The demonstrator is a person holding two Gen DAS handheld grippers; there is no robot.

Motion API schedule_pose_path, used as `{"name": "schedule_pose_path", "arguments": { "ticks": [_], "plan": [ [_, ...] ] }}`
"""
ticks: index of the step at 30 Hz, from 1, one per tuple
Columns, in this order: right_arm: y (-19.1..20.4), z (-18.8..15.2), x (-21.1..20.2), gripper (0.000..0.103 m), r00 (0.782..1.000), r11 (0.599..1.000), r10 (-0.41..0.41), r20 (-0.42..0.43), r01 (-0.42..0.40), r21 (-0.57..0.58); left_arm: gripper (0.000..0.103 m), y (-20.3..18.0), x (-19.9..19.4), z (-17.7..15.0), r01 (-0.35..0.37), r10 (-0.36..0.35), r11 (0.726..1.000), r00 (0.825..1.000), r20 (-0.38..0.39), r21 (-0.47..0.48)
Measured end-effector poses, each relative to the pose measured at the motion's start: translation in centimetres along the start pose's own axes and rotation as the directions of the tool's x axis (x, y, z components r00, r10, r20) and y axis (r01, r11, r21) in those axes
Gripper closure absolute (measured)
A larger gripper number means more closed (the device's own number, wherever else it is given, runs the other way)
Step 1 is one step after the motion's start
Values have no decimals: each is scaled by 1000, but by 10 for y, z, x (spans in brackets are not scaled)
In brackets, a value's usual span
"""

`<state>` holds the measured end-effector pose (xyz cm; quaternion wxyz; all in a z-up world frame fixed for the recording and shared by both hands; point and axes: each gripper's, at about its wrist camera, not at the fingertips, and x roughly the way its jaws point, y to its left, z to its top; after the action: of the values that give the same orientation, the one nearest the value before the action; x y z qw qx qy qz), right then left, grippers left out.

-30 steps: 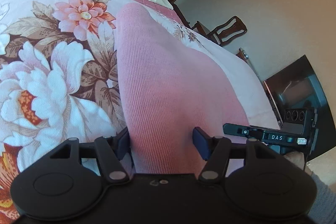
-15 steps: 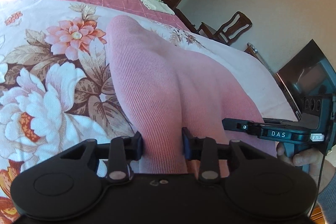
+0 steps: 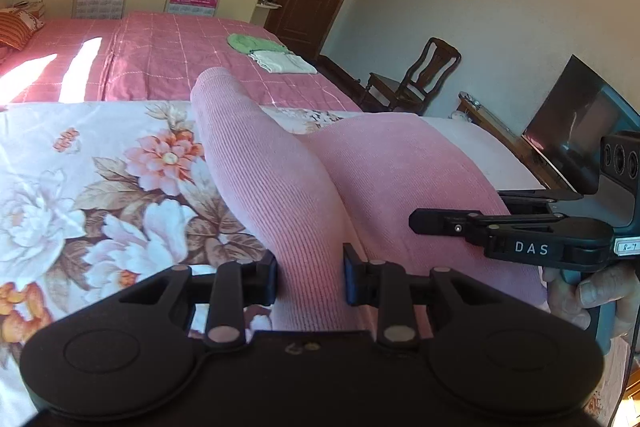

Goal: Fold small clothes

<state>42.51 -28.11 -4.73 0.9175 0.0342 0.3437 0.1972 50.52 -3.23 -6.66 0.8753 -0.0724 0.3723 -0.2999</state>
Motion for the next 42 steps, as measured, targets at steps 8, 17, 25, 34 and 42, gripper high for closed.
{"name": "schedule_pose_path", "arguments": {
  "ticks": [8, 17, 25, 34, 42],
  "plan": [
    [112, 7, 30, 80, 997, 997, 66, 34, -64, -41, 75, 68, -87, -11, -90, 90, 996, 996, 21, -4],
    [227, -3, 90, 80, 988, 989, 148, 30, -148, 2, 75, 155, -163, -37, -187, 187, 982, 982, -10, -25],
    [192, -54, 146, 78, 983, 940, 167, -80, -134, 312, 32, 230, -159, -87, -201, 191, 960, 979, -71, -194],
    [185, -52, 57, 52, 998, 957, 41, 38, -50, 284, 38, 224, -224, -104, -200, 208, 959, 978, 22, -200],
    [241, -72, 72, 94, 990, 999, -34, -136, 35, 9, 40, 200, -189, -116, -287, 281, 954, 957, -69, -83]
  ]
}}
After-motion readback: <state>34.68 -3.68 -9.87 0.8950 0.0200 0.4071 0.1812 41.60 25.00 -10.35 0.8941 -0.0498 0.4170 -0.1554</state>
